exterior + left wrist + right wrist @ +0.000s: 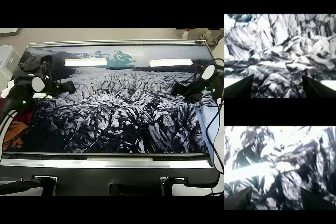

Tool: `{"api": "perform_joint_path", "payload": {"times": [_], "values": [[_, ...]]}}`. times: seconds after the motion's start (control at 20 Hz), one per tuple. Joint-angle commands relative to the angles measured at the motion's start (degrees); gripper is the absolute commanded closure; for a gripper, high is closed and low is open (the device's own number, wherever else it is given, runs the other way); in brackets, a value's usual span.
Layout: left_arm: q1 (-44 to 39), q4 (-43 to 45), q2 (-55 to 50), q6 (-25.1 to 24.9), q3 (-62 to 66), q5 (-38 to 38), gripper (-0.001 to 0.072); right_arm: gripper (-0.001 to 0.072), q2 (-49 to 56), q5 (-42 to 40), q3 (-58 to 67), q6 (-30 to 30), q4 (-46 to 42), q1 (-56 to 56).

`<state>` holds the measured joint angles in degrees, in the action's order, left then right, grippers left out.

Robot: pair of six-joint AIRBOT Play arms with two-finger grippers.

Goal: Fold the clothes and pants, and hang the long-sleeved shirts on hangers.

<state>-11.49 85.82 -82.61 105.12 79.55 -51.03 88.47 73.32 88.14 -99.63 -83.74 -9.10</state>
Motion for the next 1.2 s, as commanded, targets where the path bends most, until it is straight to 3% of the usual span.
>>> {"api": "perform_joint_path", "payload": {"times": [0.0, 0.15, 0.25, 0.3, 0.4, 0.5, 0.75, 1.0, 1.15], "values": [[4.6, 8.1, 0.0, -1.6, 7.8, -1.3, -0.0013, 0.0015, 0.0, -5.3, 0.0, 0.0, 0.1, 0.0], [22.8, 12.3, -2.6, -1.4, 21.8, -25.2, -0.0013, 0.0016, 0.3, -2.4, 0.0, 0.9, 0.2, 0.0], [37.7, 11.9, -3.9, -1.4, 22.5, -41.1, -0.0013, 0.0016, 0.8, 1.6, -0.1, 1.2, 0.6, 0.0], [43.8, 11.9, -3.9, -1.8, 20.2, -44.3, -0.0013, 0.0016, 1.1, 3.7, -0.2, 1.4, 0.7, 0.0], [53.3, 10.3, -3.1, -4.9, 14.1, -42.2, -0.0013, 0.0017, 1.9, 8.7, -0.2, 1.5, 1.1, 0.0], [58.7, 6.1, -2.9, -8.0, 8.1, -34.6, -0.0013, 0.0017, 2.1, 12.9, -0.2, 1.5, 3.0, 0.0], [63.0, 5.2, -5.6, -15.6, -3.9, -17.7, -0.0013, 0.0031, 2.1, 16.3, -0.2, -0.7, 9.7, 0.0], [65.5, -2.1, -11.1, -25.7, -4.2, -12.2, -0.0013, 0.0030, 2.1, 16.4, -0.2, -4.2, 13.4, 0.2], [65.2, -4.4, -13.4, -26.9, -4.2, -12.1, -0.0013, 0.0030, 2.1, 17.4, -0.2, -6.0, 14.8, 0.1]]}}
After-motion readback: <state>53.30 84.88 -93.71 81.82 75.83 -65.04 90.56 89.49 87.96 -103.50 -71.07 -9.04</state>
